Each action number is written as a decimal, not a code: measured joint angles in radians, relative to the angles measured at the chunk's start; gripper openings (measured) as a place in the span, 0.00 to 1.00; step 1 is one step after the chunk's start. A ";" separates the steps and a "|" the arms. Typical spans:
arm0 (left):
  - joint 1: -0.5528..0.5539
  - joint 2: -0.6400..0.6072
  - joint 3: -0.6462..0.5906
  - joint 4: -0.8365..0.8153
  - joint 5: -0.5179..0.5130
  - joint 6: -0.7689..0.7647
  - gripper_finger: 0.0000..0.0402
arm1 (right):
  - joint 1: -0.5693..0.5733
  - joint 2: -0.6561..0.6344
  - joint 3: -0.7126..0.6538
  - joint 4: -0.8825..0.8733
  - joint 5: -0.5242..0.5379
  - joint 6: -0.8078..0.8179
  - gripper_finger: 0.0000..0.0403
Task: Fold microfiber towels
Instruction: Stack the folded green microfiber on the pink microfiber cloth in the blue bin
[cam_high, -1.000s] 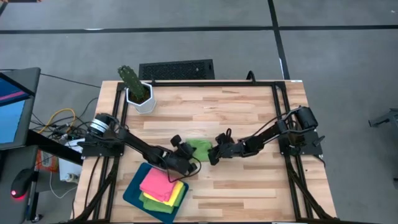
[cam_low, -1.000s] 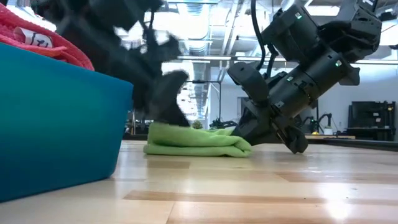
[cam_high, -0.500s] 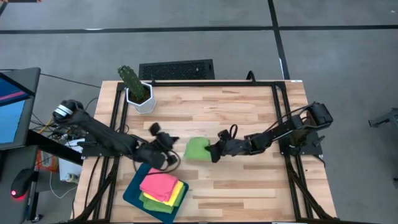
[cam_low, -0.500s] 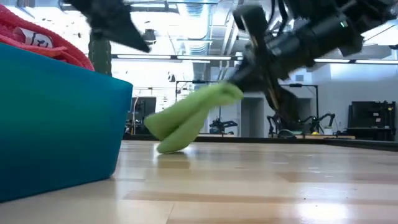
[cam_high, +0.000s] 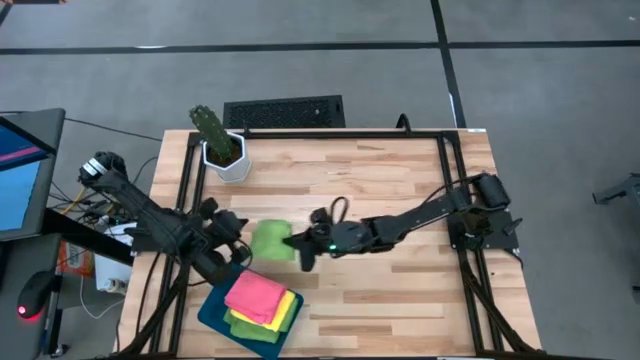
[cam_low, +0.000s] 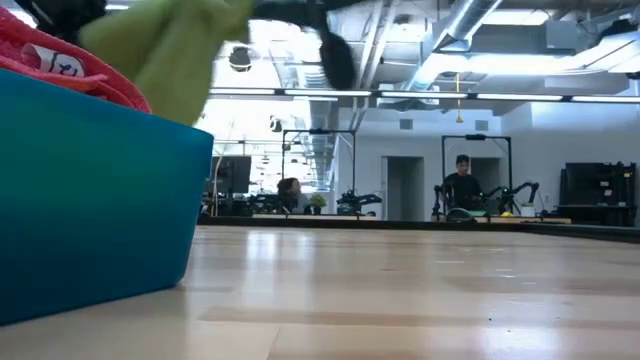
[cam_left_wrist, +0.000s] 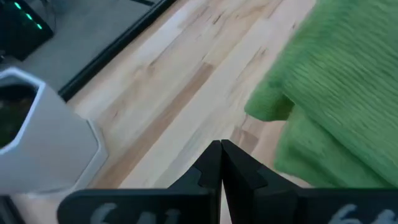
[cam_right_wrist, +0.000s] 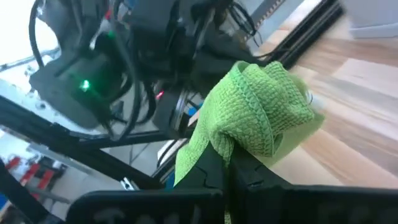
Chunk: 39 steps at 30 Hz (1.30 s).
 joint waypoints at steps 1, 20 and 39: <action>-0.010 -0.015 0.000 -0.025 0.009 -0.020 0.00 | 0.003 0.027 0.044 -0.013 -0.006 -0.008 0.03; -0.186 -0.183 0.000 -0.244 0.046 -0.335 0.00 | 0.155 0.419 0.503 -0.141 0.104 0.129 0.03; -0.348 0.256 0.100 0.383 0.009 -0.278 0.00 | 0.253 0.435 0.502 -0.435 0.241 0.183 0.21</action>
